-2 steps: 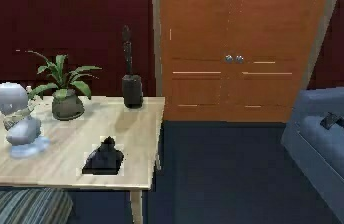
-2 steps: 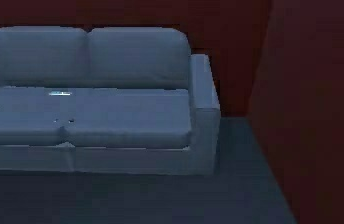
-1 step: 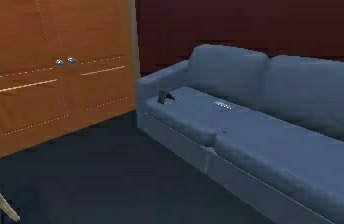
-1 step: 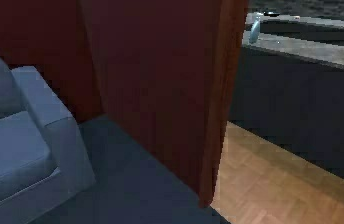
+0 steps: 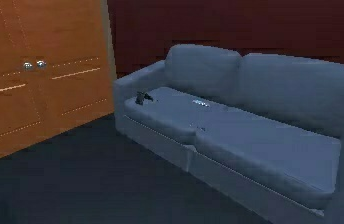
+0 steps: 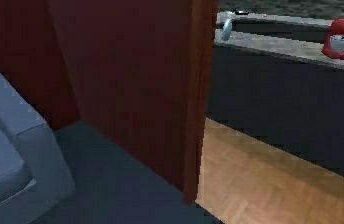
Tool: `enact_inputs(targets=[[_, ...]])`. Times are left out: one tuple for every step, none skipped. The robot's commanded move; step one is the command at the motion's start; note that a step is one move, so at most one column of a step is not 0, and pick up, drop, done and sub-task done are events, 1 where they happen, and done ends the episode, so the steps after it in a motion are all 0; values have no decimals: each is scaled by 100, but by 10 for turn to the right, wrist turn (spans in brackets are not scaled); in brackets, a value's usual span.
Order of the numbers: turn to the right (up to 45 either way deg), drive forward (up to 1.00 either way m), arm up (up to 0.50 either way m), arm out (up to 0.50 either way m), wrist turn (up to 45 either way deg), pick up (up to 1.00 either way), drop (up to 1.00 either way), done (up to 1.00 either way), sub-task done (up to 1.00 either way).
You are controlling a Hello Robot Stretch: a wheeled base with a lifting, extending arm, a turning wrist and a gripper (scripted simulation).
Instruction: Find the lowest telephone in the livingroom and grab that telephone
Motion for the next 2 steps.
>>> enact_inputs(targets=[[0, 100, 0, 0, 0, 0, 0, 0, 0], [30, 0, 0, 0, 0, 0, 0, 0, 0]])
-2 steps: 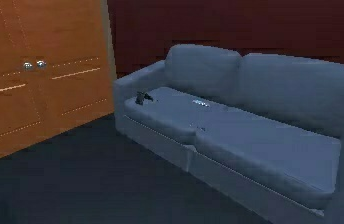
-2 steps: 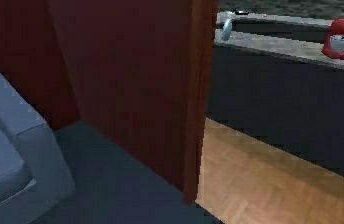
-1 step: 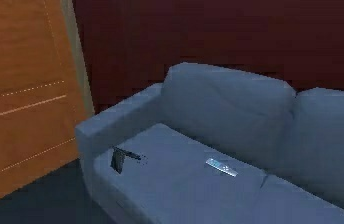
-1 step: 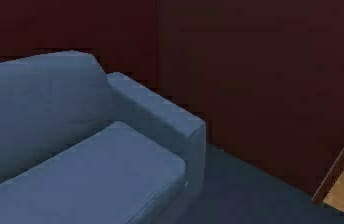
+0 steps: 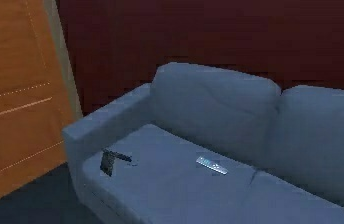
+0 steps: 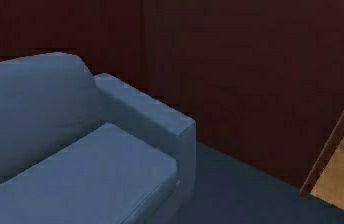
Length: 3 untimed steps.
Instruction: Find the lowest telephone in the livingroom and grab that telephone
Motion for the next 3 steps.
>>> enact_inputs(targets=[[0, 15, 0, 0, 0, 0, 0, 0, 0], [-450, 0, 0, 0, 0, 0, 0, 0, 0], [-450, 0, 0, 0, 0, 0, 0, 0, 0]])
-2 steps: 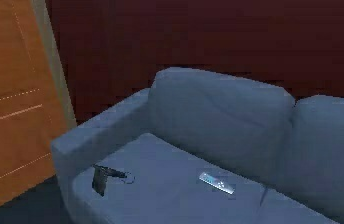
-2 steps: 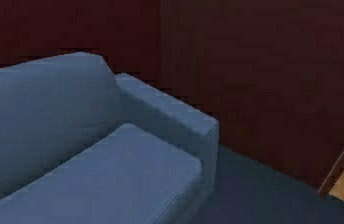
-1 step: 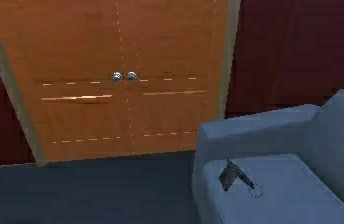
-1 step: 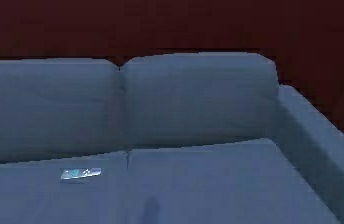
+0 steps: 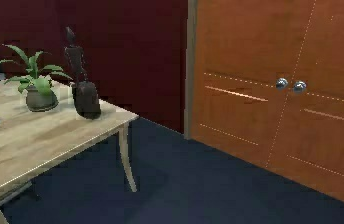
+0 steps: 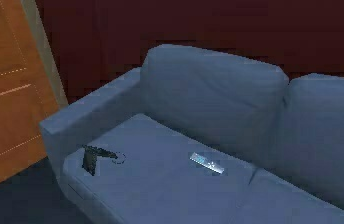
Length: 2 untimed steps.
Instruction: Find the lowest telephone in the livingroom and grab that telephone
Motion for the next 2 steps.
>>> enact_inputs(targets=[[-180, 0, 0, 0, 0, 0, 0, 0, 0], [450, 0, 0, 0, 0, 0, 0, 0, 0]])
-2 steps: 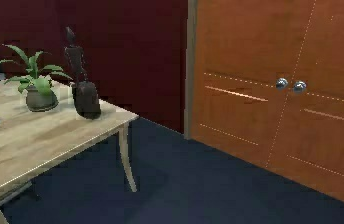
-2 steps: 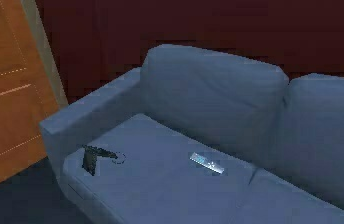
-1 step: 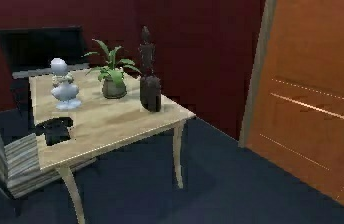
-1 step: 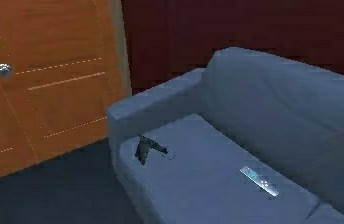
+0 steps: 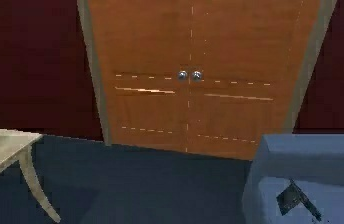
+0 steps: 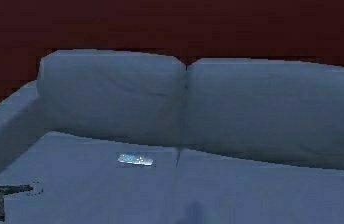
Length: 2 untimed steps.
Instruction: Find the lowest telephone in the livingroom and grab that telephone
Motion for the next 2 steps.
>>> enact_inputs(targets=[[120, 0, 0, 0, 0, 0, 0, 0, 0], [0, 80, 0, 0, 0, 0, 0, 0, 0]])
